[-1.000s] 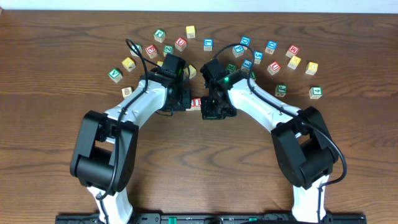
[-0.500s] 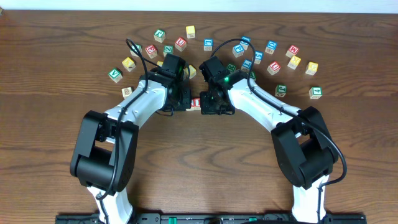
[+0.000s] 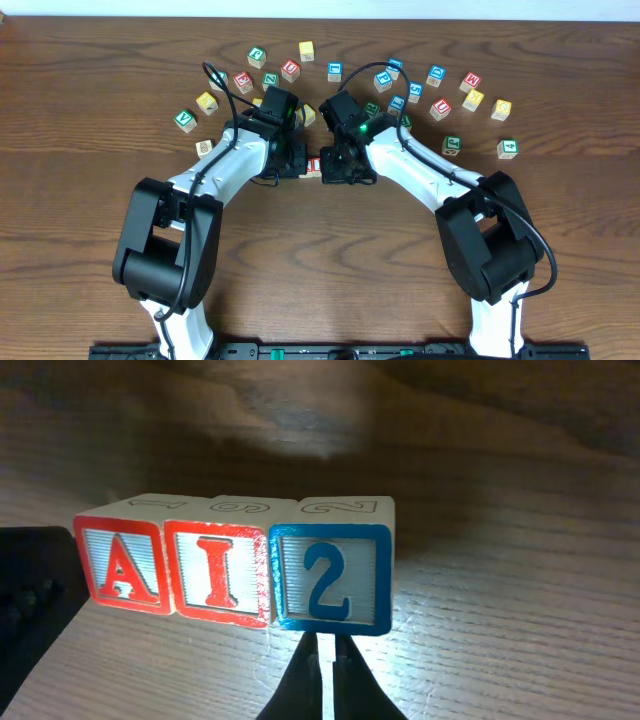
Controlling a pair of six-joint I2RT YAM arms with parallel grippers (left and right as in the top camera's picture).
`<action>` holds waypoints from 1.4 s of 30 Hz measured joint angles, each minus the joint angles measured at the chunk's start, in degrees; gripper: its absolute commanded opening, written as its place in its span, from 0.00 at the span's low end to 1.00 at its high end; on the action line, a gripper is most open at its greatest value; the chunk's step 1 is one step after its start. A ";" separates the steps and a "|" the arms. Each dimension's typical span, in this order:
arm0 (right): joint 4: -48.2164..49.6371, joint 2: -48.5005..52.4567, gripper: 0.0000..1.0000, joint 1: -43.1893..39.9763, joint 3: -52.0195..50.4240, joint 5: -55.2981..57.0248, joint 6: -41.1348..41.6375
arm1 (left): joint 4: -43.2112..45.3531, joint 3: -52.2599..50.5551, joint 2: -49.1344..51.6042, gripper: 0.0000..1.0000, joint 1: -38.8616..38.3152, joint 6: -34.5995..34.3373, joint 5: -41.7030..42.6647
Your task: Spell out AI2
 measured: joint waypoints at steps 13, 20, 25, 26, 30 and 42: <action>-4.66 -10.69 0.11 -3.87 -0.02 -1.51 -3.34 | -0.17 -0.02 -0.20 0.14 0.02 0.48 -0.09; -8.83 -21.33 0.21 -10.91 0.13 -1.27 -6.75 | -3.10 -0.13 -9.88 0.25 0.02 1.20 -3.96; -12.00 -23.50 0.65 -14.60 0.13 -1.07 -9.49 | -6.34 -0.13 -21.73 0.39 0.85 2.14 -7.91; -12.20 -23.65 0.72 -14.95 0.13 -1.16 -10.10 | -6.91 -0.13 -23.08 0.45 1.22 1.99 -8.24; -12.94 -25.16 0.97 -16.44 0.11 -1.20 -13.46 | -10.38 -0.13 -30.16 0.68 4.68 2.58 -9.57; -12.79 -26.75 0.99 -19.54 0.11 -1.16 -15.91 | -16.98 -0.13 -36.70 0.96 11.67 2.97 -10.19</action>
